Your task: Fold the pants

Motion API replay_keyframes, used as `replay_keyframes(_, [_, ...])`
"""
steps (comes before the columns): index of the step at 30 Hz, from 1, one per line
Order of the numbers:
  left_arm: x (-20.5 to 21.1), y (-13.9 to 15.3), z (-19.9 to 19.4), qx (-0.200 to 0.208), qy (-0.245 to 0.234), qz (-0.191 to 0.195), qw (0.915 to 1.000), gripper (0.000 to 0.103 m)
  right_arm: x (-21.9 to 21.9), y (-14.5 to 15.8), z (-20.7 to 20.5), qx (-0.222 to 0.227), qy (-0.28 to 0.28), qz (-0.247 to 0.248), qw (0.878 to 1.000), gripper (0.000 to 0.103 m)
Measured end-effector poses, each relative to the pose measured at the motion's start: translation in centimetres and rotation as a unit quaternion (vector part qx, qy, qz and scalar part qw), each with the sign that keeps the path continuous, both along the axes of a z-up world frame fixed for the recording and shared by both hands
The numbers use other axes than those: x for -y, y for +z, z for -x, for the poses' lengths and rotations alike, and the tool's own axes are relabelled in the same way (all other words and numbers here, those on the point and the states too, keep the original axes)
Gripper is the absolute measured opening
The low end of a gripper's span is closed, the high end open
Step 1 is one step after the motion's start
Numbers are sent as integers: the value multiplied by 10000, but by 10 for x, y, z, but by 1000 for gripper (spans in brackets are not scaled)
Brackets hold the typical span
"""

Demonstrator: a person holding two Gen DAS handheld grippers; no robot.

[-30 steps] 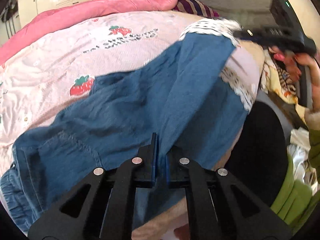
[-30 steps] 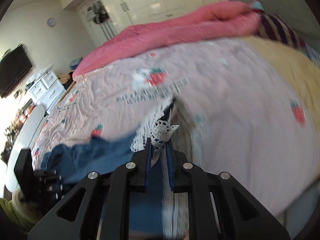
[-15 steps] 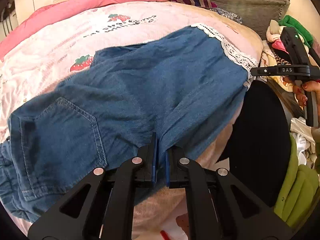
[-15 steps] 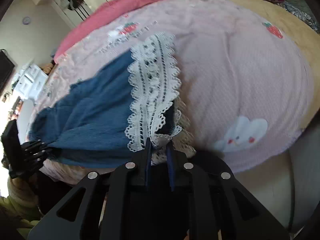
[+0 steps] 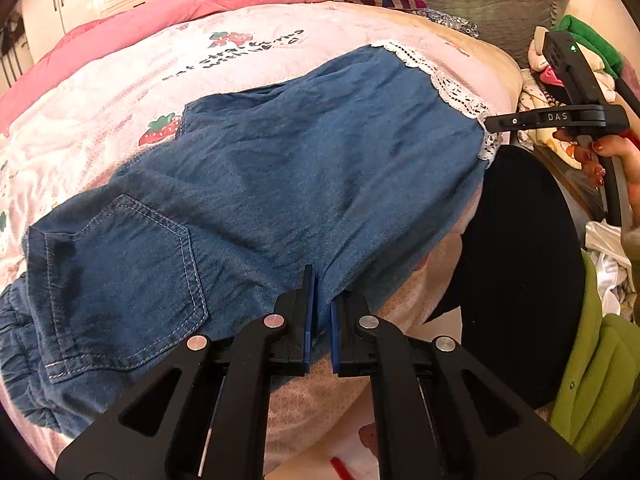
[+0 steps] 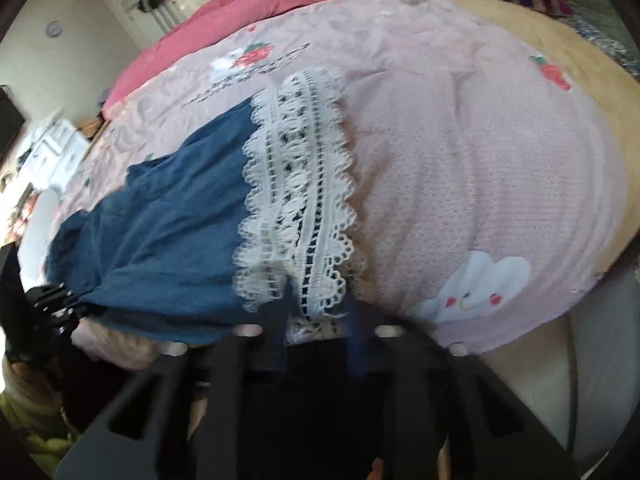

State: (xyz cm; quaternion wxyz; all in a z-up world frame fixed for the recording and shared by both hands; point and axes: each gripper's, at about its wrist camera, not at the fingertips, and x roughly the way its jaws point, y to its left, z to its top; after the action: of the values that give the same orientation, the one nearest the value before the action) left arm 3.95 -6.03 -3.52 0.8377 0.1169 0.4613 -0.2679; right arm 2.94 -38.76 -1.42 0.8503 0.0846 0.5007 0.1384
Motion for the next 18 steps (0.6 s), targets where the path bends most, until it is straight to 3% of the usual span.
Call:
replay_keyframes(4, [0, 2, 8, -10, -98, -37, 9999, 1, 4, 13, 6, 101, 158, 53, 9998, 13])
replay_keyframes(9, [6, -4, 16, 84, -183, -243, 9995, 2, -3, -12, -4, -341, 255, 350, 9985, 15])
replay_keyframes(10, [5, -6, 15, 53, -151, -227, 9996, 4, -1, -12, -4, -323, 232, 334, 9987, 19])
replay_keyframes(13, [2, -6, 14, 30, -124, -195, 9997, 4, 8, -5, -4, -380, 14, 372, 9986, 49])
replay_keyframes(15, [-2, 0, 15, -10, -85, -55, 9999, 7, 15, 11, -3, -161, -29, 281, 9995, 50])
replay_keyframes(16, [-5, 5, 16, 16, -49, -1, 10000, 13, 15, 19, -4, -37, -51, 263, 9996, 50])
replay_keyframes(17, [-7, 9, 17, 27, -31, 39, 10000, 31, 12, 32, -7, 192, -21, 276, 9994, 54])
replay_keyframes(18, [-10, 16, 19, 58, 23, 91, 9999, 43, 5, 41, -10, 391, 93, 276, 9988, 57])
